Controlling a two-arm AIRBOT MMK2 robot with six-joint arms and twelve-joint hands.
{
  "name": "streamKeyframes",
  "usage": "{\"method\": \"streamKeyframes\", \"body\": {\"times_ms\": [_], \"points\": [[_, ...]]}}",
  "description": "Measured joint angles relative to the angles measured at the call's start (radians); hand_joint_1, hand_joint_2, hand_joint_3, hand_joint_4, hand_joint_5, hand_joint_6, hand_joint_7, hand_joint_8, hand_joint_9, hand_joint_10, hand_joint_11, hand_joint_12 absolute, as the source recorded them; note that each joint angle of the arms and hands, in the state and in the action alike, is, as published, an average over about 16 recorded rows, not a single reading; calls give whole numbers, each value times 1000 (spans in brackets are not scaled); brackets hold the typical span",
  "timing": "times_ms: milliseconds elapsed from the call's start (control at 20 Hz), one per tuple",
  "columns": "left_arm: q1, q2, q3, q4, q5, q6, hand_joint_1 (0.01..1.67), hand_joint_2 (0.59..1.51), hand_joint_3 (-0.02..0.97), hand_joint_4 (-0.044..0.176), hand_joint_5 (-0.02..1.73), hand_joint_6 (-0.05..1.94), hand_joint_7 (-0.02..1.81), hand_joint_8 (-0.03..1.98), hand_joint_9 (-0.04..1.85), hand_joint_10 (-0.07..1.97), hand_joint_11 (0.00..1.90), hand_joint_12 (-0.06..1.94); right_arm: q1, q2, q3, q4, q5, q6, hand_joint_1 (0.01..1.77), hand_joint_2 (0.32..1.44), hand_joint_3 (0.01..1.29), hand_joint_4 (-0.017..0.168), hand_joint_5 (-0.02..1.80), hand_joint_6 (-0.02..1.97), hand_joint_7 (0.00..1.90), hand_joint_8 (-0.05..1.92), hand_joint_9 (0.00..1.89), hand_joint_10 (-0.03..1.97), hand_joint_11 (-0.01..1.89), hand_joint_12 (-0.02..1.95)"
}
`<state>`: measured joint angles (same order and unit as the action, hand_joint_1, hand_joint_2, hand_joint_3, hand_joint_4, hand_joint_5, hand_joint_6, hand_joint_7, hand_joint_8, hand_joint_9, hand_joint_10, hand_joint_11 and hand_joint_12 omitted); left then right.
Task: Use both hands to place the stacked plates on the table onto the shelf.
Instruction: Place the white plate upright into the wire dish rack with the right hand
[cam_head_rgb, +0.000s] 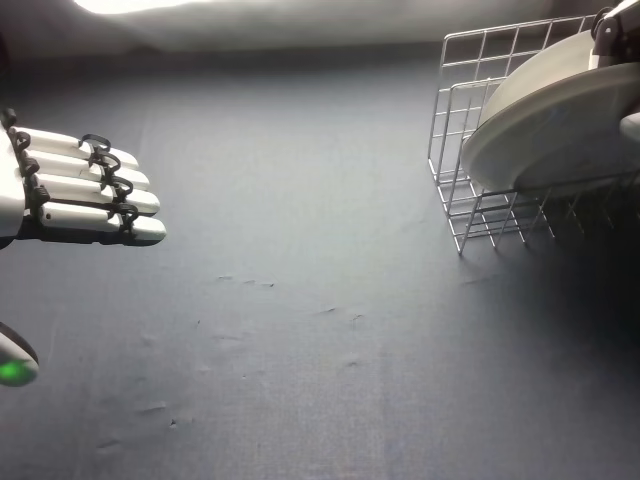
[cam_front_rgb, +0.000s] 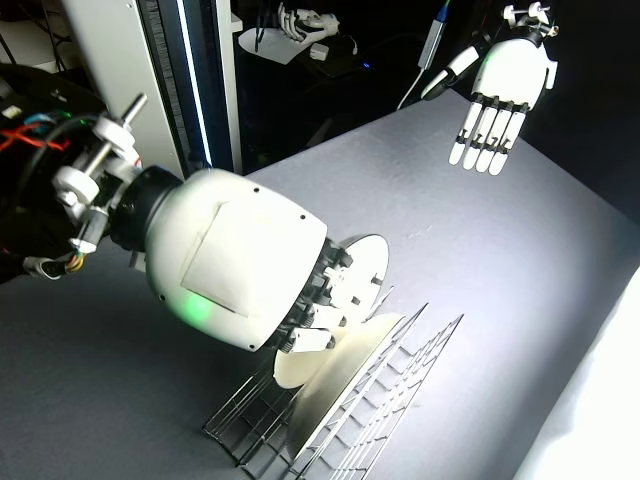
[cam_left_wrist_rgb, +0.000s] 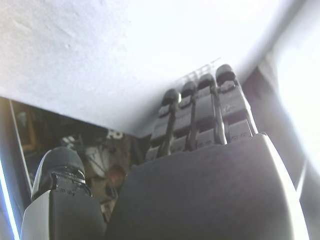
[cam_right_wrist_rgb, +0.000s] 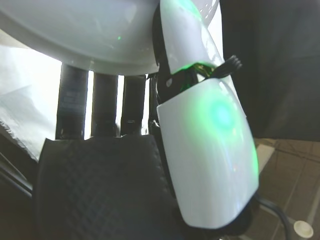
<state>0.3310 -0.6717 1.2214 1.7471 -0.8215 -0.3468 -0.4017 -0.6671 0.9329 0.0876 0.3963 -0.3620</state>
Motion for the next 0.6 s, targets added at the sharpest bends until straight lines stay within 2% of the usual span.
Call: {"method": "streamKeyframes", "body": {"times_ms": [250, 400, 500, 600], "points": [[0, 0, 0, 1, -1, 0, 14, 1036, 10, 0, 22, 18, 13, -9, 21, -56, 13, 12, -58, -19, 30, -26, 30, -2, 1347, 1101, 14, -8, 752, 1217, 899, 1090, 859, 1262, 769, 1418], [-1, -1, -1, 2, -1, 0, 14, 1037, 10, 0, 22, 18, 13, -9, 21, -56, 13, 13, -82, -26, 43, -45, 40, -3, 1319, 1125, 14, -7, 732, 1264, 863, 1116, 813, 1195, 709, 1421], [-1, -2, -1, 2, -1, 0, 14, 1036, 10, 0, 22, 18, 13, -9, 21, -56, 13, 12, -91, -29, 50, -57, 41, -4, 1294, 1142, 14, -6, 715, 1280, 827, 1063, 769, 1147, 651, 1429], [-1, -2, -1, 3, -1, 0, 14, 1036, 10, 0, 22, 18, 14, -9, 21, -56, 12, 12, -94, -30, 56, -69, 40, -5, 1277, 1152, 14, -5, 689, 1209, 794, 978, 723, 1091, 578, 1438]]}}
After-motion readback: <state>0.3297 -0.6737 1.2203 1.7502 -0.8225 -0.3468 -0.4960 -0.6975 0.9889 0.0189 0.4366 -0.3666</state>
